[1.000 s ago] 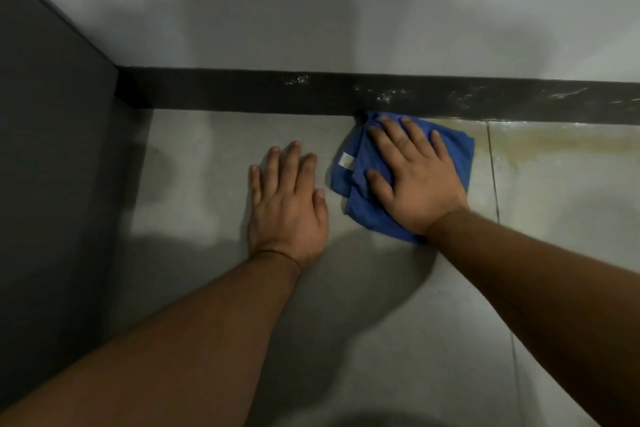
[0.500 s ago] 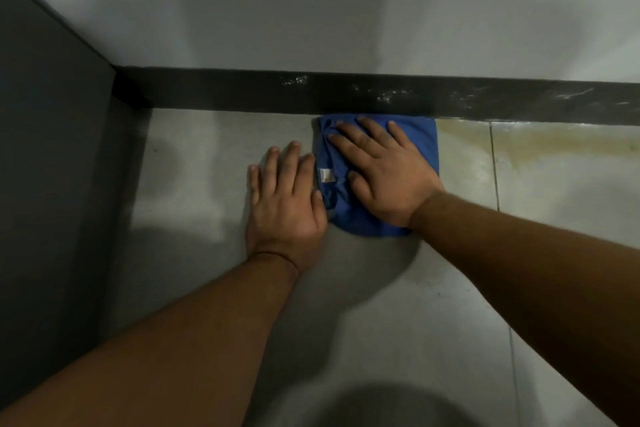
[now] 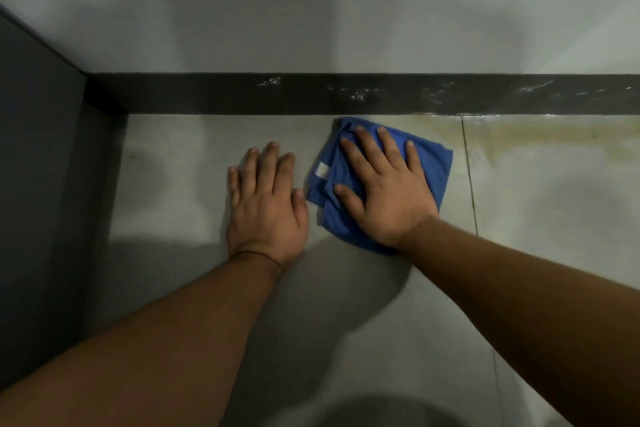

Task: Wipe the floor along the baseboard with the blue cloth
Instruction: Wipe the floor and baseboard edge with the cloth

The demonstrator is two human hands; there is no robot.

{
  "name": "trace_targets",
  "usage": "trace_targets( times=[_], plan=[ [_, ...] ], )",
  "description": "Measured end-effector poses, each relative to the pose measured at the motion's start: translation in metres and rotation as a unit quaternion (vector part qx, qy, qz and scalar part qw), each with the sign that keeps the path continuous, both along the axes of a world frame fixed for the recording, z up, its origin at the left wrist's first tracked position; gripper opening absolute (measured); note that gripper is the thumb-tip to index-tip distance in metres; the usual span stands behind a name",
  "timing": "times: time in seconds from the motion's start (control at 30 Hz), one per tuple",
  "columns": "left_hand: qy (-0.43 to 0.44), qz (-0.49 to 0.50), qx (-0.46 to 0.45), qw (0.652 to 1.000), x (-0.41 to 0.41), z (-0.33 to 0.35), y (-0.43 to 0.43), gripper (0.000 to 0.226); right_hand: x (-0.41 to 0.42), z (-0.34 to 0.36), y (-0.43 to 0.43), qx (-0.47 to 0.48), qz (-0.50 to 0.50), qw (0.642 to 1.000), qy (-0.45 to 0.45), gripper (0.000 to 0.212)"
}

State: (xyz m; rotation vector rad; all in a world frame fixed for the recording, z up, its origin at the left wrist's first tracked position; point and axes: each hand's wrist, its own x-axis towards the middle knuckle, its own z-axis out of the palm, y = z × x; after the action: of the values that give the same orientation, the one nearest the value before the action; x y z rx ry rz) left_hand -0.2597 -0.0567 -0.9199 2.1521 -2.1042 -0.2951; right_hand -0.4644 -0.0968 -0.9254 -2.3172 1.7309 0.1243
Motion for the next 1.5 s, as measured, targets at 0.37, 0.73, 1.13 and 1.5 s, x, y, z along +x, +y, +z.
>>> trace_targets(
  times=[0.37, 0.73, 1.13, 1.5],
  plan=[
    [-0.016, -0.007, 0.022, 1.000, -0.006, 0.001, 0.003, 0.063, -0.074, 0.004, 0.046, 0.000, -0.010, 1.000, -0.015, 0.073],
    [0.026, -0.067, -0.001, 0.997, -0.068, 0.011, -0.029, 0.055, -0.069, 0.002, 0.003, -0.019, -0.016, 1.000, -0.001, 0.068],
    [-0.012, -0.075, -0.033, 0.997, -0.069, -0.006, -0.031, 0.057, -0.086, 0.004, -0.019, -0.013, -0.150, 0.989, 0.002, 0.076],
    [-0.001, -0.081, -0.028, 0.996, -0.068, 0.000, -0.031, 0.057, -0.120, 0.007, 0.015, -0.033, -0.113, 0.993, -0.025, 0.069]
  ],
)
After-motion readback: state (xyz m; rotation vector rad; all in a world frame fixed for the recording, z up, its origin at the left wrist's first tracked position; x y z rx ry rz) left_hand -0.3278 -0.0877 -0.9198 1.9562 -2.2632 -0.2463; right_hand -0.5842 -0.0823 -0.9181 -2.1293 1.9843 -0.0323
